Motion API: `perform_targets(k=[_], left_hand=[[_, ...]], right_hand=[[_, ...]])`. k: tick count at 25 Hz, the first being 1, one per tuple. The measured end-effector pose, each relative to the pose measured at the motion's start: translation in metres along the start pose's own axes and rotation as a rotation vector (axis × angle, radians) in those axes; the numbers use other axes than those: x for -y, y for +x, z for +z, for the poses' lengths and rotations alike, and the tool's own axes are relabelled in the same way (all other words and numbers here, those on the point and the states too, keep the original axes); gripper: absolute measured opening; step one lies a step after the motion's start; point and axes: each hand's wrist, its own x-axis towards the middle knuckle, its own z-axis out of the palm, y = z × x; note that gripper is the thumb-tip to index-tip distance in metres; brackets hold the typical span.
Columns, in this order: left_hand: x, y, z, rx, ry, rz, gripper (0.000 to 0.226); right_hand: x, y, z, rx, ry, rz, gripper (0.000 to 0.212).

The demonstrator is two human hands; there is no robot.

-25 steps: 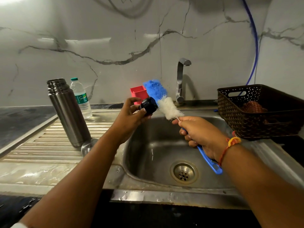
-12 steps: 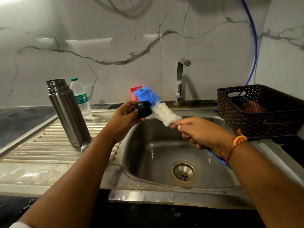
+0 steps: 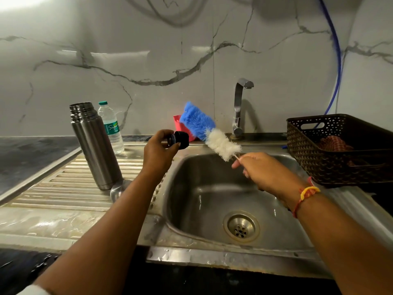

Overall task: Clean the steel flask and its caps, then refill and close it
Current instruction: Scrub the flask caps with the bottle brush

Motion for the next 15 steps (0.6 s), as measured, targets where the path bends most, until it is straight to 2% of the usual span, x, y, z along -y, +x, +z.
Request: perform_targets(k=[5,7,12,15], left_hand=[[0.001,0.002,-0.001,-0.047,-0.038,-0.038,0.042],[-0.001,0.000,-0.001,-0.068,-0.029,-0.032,0.041],[-0.001,0.002,-0.005,-0.154,-0.019,-0.062,0.043],[-0.005,-0.004,0.000,-0.125,-0.017,-0.032,0.043]], right_hand=[[-0.003,-0.002,0.009,-0.012,0.040,-0.057,0.013],[-0.001,-0.003,0.011,-0.017,-0.018,-0.108,0.015],[0.002,-0.008,0.011,0.050,-0.082,-0.087,0.023],[0.001,-0.007,0.018,0.063,-0.104,-0.092,0.022]])
